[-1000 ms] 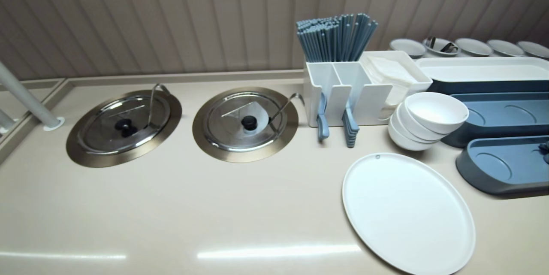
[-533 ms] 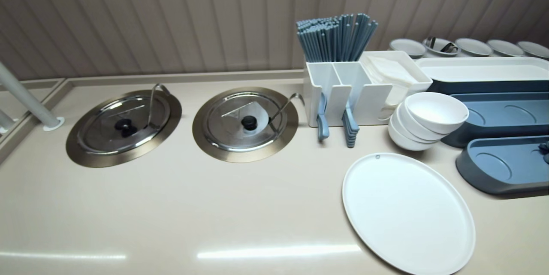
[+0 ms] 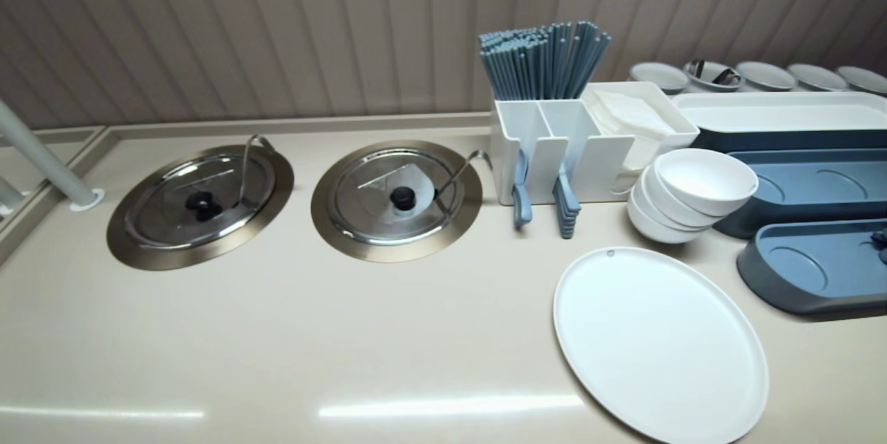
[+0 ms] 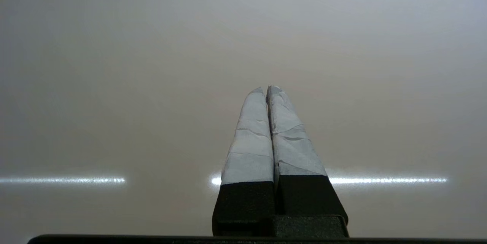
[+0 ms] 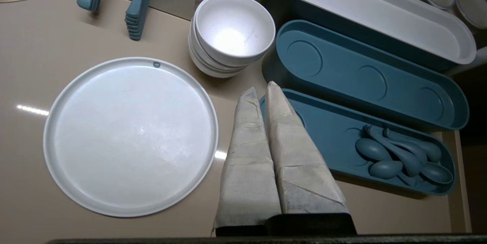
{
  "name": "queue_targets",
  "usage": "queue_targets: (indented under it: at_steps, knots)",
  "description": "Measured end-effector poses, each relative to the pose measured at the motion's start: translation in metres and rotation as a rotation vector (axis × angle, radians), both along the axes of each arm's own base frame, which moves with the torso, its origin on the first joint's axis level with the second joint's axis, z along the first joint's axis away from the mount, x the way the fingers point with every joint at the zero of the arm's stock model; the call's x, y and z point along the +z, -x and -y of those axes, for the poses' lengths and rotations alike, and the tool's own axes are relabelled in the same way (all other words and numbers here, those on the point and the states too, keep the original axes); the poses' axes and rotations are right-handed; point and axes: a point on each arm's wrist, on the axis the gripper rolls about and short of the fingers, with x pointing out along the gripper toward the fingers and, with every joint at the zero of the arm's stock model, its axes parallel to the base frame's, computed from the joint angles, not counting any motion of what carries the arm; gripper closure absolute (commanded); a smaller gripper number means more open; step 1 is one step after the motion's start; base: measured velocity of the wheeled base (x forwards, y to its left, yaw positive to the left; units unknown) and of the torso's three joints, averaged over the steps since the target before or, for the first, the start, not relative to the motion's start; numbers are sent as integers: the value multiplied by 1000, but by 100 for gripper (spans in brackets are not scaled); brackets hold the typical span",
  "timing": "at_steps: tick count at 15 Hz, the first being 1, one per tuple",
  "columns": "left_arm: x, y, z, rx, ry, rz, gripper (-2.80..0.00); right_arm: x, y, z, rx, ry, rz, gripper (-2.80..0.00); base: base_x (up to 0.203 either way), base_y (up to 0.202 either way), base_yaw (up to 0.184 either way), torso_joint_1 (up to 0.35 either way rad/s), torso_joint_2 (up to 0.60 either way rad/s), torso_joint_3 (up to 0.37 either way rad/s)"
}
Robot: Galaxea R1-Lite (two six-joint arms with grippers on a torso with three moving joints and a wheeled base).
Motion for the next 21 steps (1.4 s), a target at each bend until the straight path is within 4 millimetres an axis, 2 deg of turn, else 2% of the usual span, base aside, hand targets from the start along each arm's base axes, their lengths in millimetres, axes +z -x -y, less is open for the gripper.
queue_targets:
  at_steps: [2,4,6,8,13,21]
  knots:
    - [0,0,0,0,-1,0,0,13,-29,1,18,-10,-29,0,0,0,0,0,0,0]
    - [0,0,0,0,-1,0,0,20,-67,-2,3,-30,-83,0,0,0,0,0,0,0]
    - [0,0,0,0,-1,0,0,22,-108,-12,-76,-67,-149,0,0,0,0,0,0,0]
    - [0,0,0,0,0,0,0,15,-132,-24,-146,-98,-239,0,0,0,0,0,0,0]
    - [0,0,0,0,0,0,0,-4,-183,-36,-261,-110,-353,0,0,0,0,0,0,0]
    - [0,0,0,0,-1,0,0,-28,-231,-25,-438,-173,-551,0,0,0,0,0,0,0]
